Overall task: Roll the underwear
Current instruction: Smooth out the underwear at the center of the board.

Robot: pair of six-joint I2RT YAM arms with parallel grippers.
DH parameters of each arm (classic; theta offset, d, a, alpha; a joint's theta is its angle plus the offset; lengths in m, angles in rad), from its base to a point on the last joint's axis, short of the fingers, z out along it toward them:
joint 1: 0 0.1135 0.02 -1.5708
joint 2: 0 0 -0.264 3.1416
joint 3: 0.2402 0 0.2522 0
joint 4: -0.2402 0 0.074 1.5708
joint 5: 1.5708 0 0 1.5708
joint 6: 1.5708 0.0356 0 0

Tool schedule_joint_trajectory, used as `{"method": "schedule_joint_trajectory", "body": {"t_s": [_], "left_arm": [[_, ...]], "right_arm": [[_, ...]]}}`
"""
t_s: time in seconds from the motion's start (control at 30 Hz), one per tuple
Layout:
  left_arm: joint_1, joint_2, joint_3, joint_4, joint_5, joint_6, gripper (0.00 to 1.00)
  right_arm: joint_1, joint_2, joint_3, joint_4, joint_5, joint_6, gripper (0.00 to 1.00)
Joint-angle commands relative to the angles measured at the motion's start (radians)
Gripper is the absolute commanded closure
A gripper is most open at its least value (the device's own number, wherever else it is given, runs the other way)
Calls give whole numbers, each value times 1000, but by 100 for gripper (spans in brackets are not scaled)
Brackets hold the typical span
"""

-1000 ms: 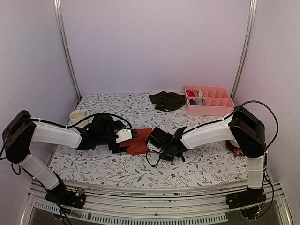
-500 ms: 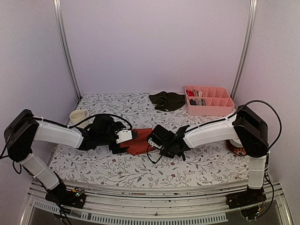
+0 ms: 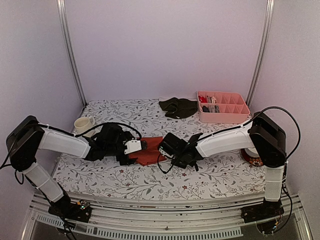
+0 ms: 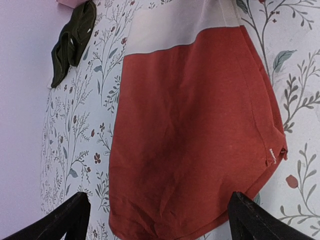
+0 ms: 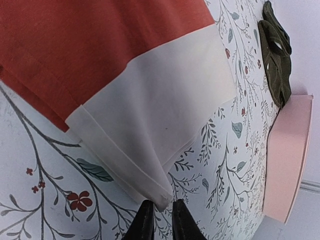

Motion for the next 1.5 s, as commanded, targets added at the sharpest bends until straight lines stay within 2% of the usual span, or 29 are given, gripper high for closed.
{"method": "schedule_joint_trajectory", "body": {"t_s": [0.0,0.1,0.2,0.37,0.53,0.6,0.77,1.03,1.3,1.33,1.47], "left_arm": [[8,8,-1,1,3,-4,1],[9,0,-1,-10,13,-1,2],[9,-8,0,-37,52,4,1],[9,-25,-3,-53,136,-1,2],[-18,-63,-36,-25,234,8,2],[-46,-60,-47,-4,226,27,7],[-106,11,-4,-24,155,55,27],[-173,111,18,-55,73,74,34],[-209,168,41,-55,-10,57,48],[-209,173,42,-59,-18,58,51],[-209,190,43,-79,-49,59,75]], "right_arm": [[-6,-4,-1,-43,-22,16,75],[-4,-7,3,-63,-42,20,60],[-2,-33,0,-75,-66,27,52],[-19,-155,-18,-34,-168,56,49],[-128,-216,13,15,-364,143,50],[-168,-177,67,3,-396,183,50],[-230,-18,226,-54,-410,229,55],[-248,122,319,-46,-476,234,57],[-252,187,330,-35,-466,237,58],[-256,193,331,-32,-461,238,58],[-264,226,342,-30,-440,238,57]]}}
